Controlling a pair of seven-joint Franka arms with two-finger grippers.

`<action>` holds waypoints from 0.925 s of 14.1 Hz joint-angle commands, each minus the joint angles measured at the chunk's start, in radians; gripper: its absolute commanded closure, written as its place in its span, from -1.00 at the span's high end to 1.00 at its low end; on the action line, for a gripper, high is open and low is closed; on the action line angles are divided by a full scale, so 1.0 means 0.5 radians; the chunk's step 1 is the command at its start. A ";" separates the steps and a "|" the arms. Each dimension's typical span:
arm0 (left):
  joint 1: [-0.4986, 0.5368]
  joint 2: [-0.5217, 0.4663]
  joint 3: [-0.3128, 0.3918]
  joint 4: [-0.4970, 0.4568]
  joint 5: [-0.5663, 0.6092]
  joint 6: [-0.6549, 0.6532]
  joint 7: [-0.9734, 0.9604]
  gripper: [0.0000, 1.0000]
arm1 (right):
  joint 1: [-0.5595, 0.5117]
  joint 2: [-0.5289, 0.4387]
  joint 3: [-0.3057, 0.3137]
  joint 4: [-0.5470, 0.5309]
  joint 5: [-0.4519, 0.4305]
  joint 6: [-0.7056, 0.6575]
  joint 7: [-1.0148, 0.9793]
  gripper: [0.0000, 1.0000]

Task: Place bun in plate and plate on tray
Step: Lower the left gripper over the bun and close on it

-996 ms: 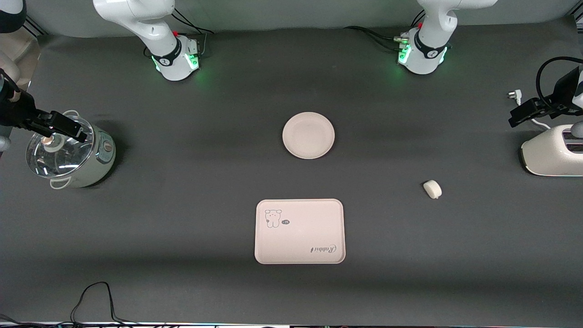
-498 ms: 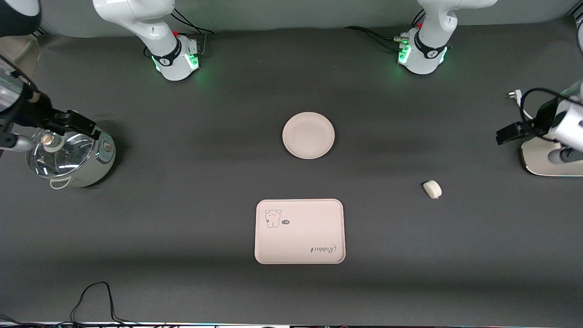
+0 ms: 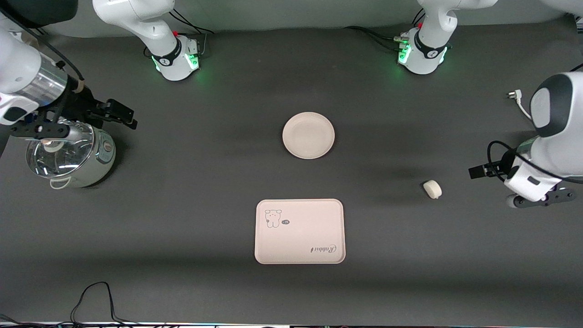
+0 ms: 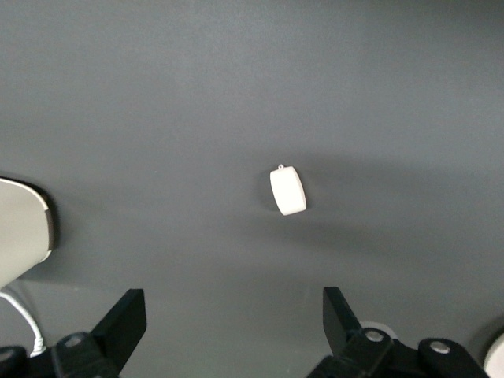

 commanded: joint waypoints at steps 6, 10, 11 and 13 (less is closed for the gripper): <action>-0.104 0.251 -0.016 -0.531 -0.251 0.911 -0.125 1.00 | 0.170 -0.089 -0.016 -0.193 0.034 -0.008 0.035 1.00; -0.079 0.337 -0.016 -0.559 -0.267 0.933 -0.125 0.99 | 0.250 -0.083 -0.016 -0.208 0.059 -0.002 0.032 1.00; -0.064 0.340 -0.016 -0.589 -0.267 0.957 -0.125 0.99 | 0.262 -0.083 -0.016 -0.211 0.059 -0.005 0.035 1.00; -0.027 0.346 -0.016 -0.641 -0.273 1.012 -0.125 0.97 | 0.262 -0.083 -0.016 -0.208 0.074 -0.005 0.035 1.00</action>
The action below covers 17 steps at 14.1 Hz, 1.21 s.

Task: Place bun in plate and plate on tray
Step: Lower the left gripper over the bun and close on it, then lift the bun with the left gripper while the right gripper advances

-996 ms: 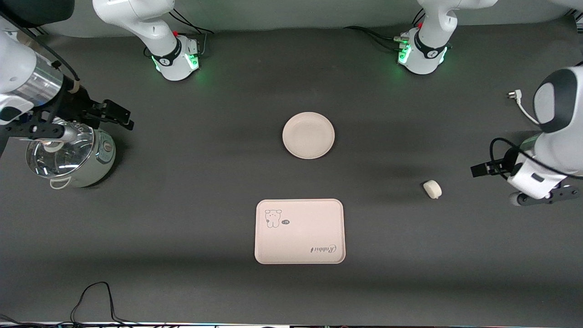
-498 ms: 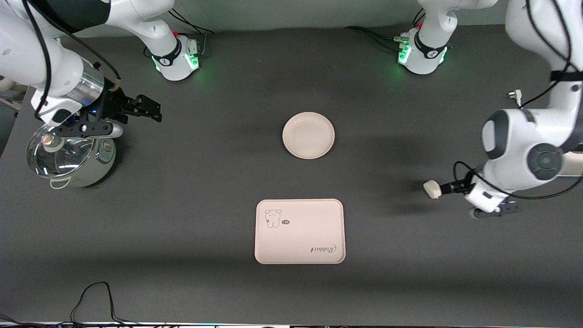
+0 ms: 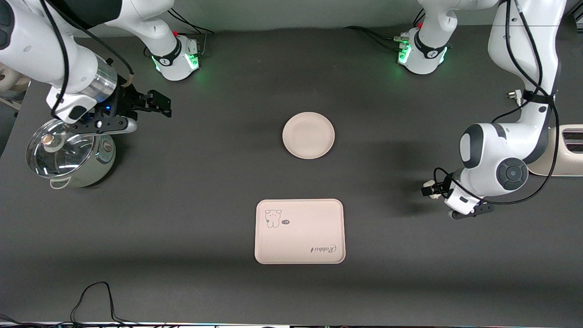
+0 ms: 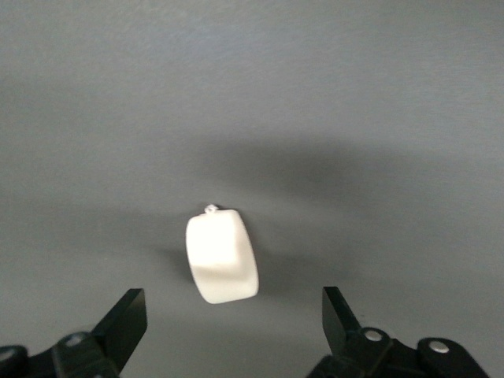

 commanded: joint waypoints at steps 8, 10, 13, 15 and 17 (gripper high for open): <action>0.016 0.085 0.003 -0.168 -0.160 0.271 -0.018 0.92 | 0.025 -0.060 -0.013 -0.041 0.127 0.026 0.037 1.00; 0.004 0.097 0.003 -0.168 -0.181 0.277 -0.018 0.83 | 0.022 -0.078 -0.025 -0.044 0.145 -0.020 0.031 1.00; -0.002 0.106 0.003 -0.168 -0.181 0.298 -0.021 -0.43 | 0.018 -0.131 -0.089 -0.041 0.148 -0.057 0.027 1.00; -0.002 0.103 0.003 -0.168 -0.181 0.302 -0.021 -1.00 | 0.019 -0.121 -0.092 -0.041 0.142 -0.045 0.027 1.00; 0.001 0.097 0.003 -0.156 -0.181 0.280 -0.021 -1.00 | 0.022 -0.118 -0.093 -0.041 0.136 -0.042 0.027 1.00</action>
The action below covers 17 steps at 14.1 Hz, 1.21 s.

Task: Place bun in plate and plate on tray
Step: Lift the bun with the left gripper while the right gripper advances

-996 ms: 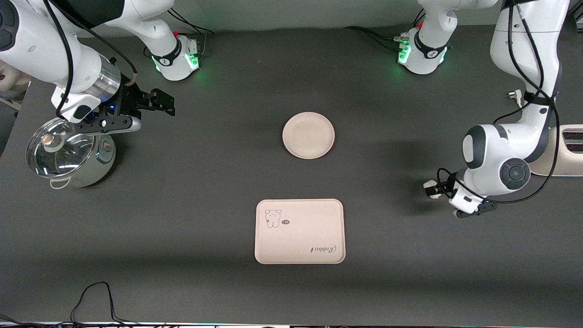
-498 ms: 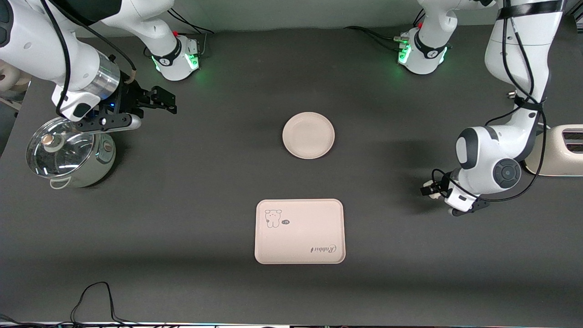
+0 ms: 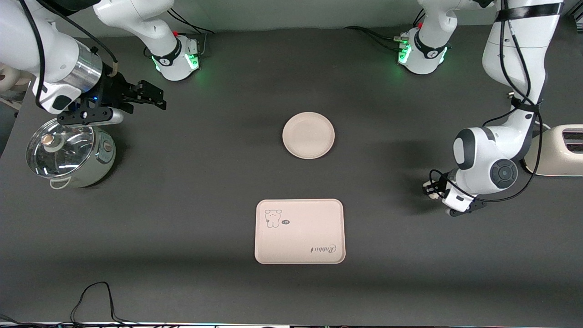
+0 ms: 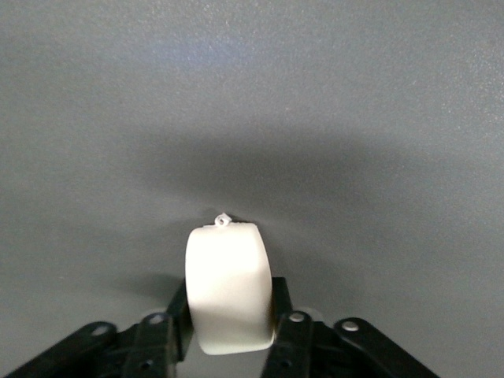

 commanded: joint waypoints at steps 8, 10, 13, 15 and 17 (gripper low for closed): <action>-0.006 -0.469 0.030 0.205 0.079 -0.656 -0.079 -1.00 | 0.008 -0.029 -0.023 -0.035 0.024 -0.003 0.034 1.00; 0.000 -0.772 0.024 0.251 0.315 -0.959 -0.110 -1.00 | 0.002 -0.029 -0.023 -0.029 0.024 0.000 0.034 1.00; 0.000 -0.994 0.024 0.487 0.365 -1.358 -0.088 -1.00 | -0.002 -0.026 -0.038 -0.023 0.012 0.064 0.110 1.00; 0.009 -0.985 0.027 0.744 0.368 -1.610 -0.076 -1.00 | 0.017 0.005 -0.020 -0.020 0.006 0.098 0.156 1.00; 0.006 -0.991 0.024 0.807 0.368 -1.669 -0.076 -1.00 | 0.023 0.011 -0.014 -0.023 0.003 0.111 0.190 1.00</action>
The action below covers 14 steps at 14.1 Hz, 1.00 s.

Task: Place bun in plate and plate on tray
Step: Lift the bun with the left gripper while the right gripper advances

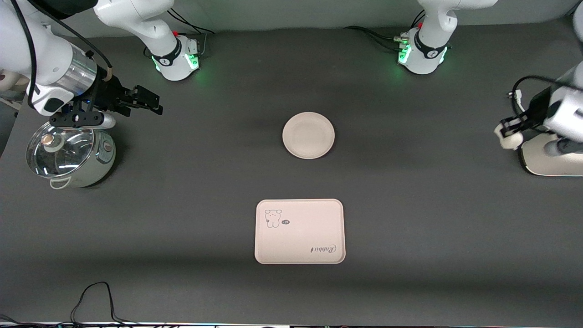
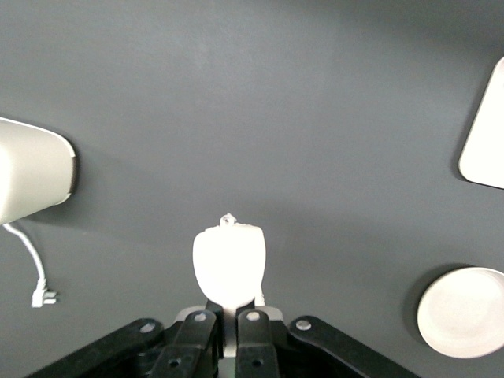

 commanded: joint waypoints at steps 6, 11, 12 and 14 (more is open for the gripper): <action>-0.076 0.147 -0.462 0.124 -0.010 0.032 -0.715 -1.00 | 0.209 0.123 0.011 -0.030 0.094 0.215 0.125 1.00; -0.150 0.441 -0.939 0.118 0.027 0.333 -1.470 -1.00 | 0.335 0.228 0.008 -0.036 0.232 0.359 0.202 1.00; -0.220 0.490 -0.940 0.112 0.030 0.376 -1.535 -1.00 | 0.341 0.231 0.011 -0.054 0.232 0.381 0.202 1.00; -0.303 0.586 -0.940 0.093 0.033 0.434 -1.640 -1.00 | 0.387 0.234 0.011 -0.134 0.247 0.546 0.214 1.00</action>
